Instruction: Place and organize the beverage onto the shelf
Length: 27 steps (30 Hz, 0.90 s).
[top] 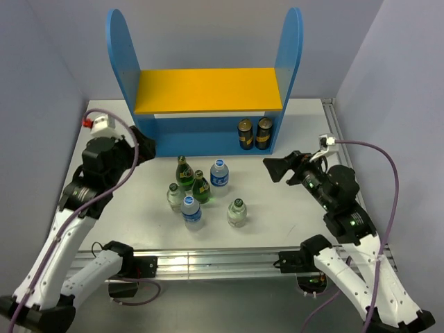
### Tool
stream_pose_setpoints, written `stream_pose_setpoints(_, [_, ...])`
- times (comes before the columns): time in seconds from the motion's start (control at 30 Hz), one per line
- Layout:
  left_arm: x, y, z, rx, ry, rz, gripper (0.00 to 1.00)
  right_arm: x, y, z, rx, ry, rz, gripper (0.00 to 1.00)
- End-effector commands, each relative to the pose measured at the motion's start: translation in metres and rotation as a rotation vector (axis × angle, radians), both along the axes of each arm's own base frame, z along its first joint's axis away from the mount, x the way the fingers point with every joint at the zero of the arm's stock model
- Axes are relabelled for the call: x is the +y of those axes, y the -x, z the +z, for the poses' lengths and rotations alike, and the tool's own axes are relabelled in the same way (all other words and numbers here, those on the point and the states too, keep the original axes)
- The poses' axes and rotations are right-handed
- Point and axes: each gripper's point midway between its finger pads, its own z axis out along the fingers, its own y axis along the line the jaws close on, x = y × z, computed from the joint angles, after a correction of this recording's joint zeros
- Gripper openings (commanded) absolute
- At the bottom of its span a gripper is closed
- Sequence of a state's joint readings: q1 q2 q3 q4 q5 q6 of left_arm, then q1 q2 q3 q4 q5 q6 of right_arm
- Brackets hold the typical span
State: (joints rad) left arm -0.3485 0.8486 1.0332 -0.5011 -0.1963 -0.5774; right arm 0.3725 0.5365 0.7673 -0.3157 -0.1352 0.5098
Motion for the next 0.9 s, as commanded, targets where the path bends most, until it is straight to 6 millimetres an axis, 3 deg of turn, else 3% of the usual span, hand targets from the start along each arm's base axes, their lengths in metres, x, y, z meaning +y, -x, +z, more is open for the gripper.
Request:
stream_pose_setpoints(0.0, [0.038,0.024,-0.004,-0.018,-0.098,0.125,0.99,0.002,0.021,0.017,-0.069,0.012,0.036,1.0])
stream_pose_setpoints(0.07, [0.045,0.031,-0.013,-0.015,-0.124,0.139,0.99,0.001,0.024,0.009,-0.083,0.028,0.035,1.0])
stream_pose_setpoints(0.13, [0.05,0.033,-0.019,-0.02,-0.131,0.159,0.99,0.006,0.02,-0.018,0.001,0.083,0.017,1.0])
stream_pose_setpoints(0.2, [0.049,0.034,-0.017,-0.025,-0.123,0.155,0.99,-0.015,0.007,-0.04,0.079,0.155,-0.172,0.99])
stream_pose_setpoints(0.23, [0.048,0.033,-0.015,-0.036,-0.117,0.153,0.99,0.003,0.012,-0.054,0.121,0.216,-0.143,0.99])
stream_pose_setpoints(0.3, [0.048,0.032,-0.016,-0.042,-0.121,0.148,0.99,-0.012,0.01,-0.058,0.134,0.285,-0.331,0.98])
stream_pose_setpoints(0.33, [0.049,0.032,-0.016,-0.036,-0.121,0.155,0.99,0.014,0.024,-0.066,0.123,0.355,-0.273,0.99])
stream_pose_setpoints(0.4, [0.05,0.032,-0.016,-0.036,-0.125,0.157,0.99,0.016,0.035,-0.068,0.119,0.348,-0.348,1.0])
stream_pose_setpoints(0.47, [0.05,0.033,-0.015,-0.038,-0.124,0.157,0.99,0.032,0.045,-0.079,0.114,0.353,-0.311,1.0])
stream_pose_setpoints(0.7, [0.05,0.037,-0.011,-0.06,-0.116,0.15,0.99,0.064,0.053,-0.108,0.113,0.209,-0.192,0.99])
stream_pose_setpoints(0.87, [0.05,0.037,-0.01,-0.064,-0.115,0.148,0.99,0.08,0.051,-0.122,0.111,0.246,-0.182,0.99])
